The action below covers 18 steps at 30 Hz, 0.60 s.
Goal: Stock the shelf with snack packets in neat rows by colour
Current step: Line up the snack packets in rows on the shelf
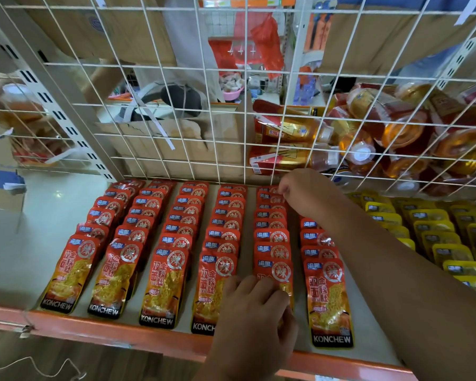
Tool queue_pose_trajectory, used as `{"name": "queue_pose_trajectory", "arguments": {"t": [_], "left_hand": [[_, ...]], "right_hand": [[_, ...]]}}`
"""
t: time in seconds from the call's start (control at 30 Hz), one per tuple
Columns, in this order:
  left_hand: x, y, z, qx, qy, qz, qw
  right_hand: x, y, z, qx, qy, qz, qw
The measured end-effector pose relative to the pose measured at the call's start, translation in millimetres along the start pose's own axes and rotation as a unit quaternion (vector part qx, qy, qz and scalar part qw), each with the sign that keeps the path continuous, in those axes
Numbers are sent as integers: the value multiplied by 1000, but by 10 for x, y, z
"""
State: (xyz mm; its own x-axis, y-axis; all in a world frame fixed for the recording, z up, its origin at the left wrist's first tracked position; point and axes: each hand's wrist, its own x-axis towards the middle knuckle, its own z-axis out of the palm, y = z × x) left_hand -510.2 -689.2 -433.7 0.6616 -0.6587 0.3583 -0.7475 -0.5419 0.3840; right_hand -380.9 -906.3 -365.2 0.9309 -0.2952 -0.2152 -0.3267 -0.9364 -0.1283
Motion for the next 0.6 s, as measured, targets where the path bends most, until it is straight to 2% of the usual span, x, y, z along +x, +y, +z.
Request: {"name": "queue_pose_trajectory", "arguments": {"t": [0.6], "left_hand": [[9,3,-3,3,3,0,1000]], "right_hand": [[-16,-19,-35,9,-14,4,1000]]}}
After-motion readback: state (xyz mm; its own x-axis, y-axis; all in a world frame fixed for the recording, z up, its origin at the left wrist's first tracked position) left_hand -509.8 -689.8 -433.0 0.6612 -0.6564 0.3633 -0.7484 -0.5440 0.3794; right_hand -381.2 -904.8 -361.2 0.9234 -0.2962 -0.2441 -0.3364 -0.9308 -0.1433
